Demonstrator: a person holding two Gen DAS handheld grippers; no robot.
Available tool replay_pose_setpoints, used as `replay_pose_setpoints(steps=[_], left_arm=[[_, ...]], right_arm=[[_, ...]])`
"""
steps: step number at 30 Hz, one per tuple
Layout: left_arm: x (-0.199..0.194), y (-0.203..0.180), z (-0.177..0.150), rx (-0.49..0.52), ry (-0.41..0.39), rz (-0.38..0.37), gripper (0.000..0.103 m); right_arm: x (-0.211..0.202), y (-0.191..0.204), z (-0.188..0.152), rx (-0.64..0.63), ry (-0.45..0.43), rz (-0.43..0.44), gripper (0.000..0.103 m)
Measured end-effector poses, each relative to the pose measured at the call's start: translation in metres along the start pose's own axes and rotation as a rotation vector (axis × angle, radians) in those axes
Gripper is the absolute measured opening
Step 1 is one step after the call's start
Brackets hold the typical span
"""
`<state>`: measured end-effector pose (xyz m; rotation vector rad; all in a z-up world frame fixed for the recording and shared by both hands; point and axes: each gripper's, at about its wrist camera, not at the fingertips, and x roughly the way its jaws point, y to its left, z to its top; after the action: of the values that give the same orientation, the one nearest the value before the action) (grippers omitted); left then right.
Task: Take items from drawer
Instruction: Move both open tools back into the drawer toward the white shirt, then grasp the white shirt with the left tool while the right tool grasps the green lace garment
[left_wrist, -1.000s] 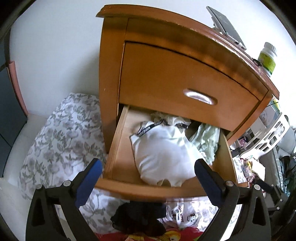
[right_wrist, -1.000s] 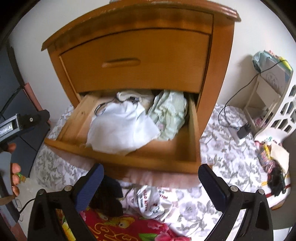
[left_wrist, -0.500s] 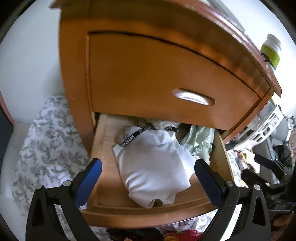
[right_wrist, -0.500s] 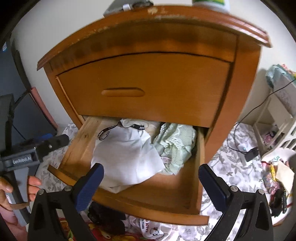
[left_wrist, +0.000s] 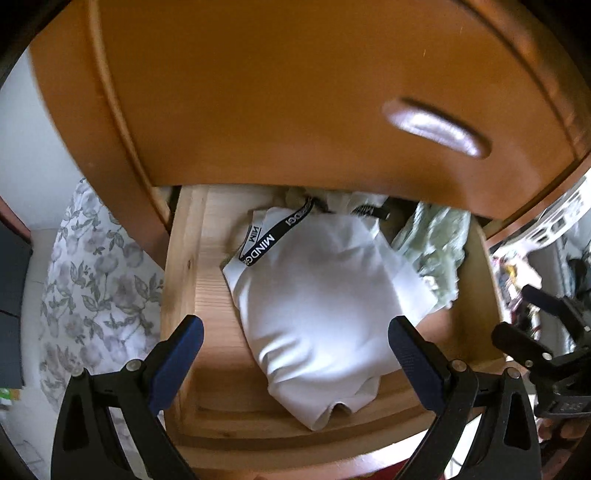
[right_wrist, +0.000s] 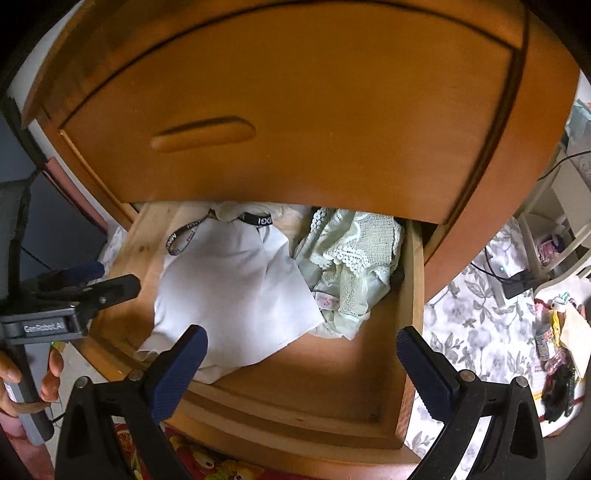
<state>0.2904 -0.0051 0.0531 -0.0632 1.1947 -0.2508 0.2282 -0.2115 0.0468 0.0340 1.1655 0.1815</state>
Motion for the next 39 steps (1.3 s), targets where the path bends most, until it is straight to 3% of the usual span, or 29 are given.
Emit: replay_pose_setpoints(steps=[9,20,32,39], left_arm=[[0.041,-0.001,0.013,0.022,0.149,0.076,0.100],[0.082,-0.014,0.016,0.071,0.260,0.070,0.099],[0.083,-0.018,0.016,0.062,0.225,0.000,0.068],[0.078,0.004,0.013,0.028,0.196,-0.046,0.056]], right_arm=[[0.023,0.005,0.010,-0.045,0.069,-0.007,0.103],[0.039,0.003,0.015,-0.058,0.104,-0.004,0.103],[0.042,0.001,0.025,-0.166,0.068,-0.086,0.103],[0.053,0.004,0.029,-0.257,0.086,-0.100,0.099]])
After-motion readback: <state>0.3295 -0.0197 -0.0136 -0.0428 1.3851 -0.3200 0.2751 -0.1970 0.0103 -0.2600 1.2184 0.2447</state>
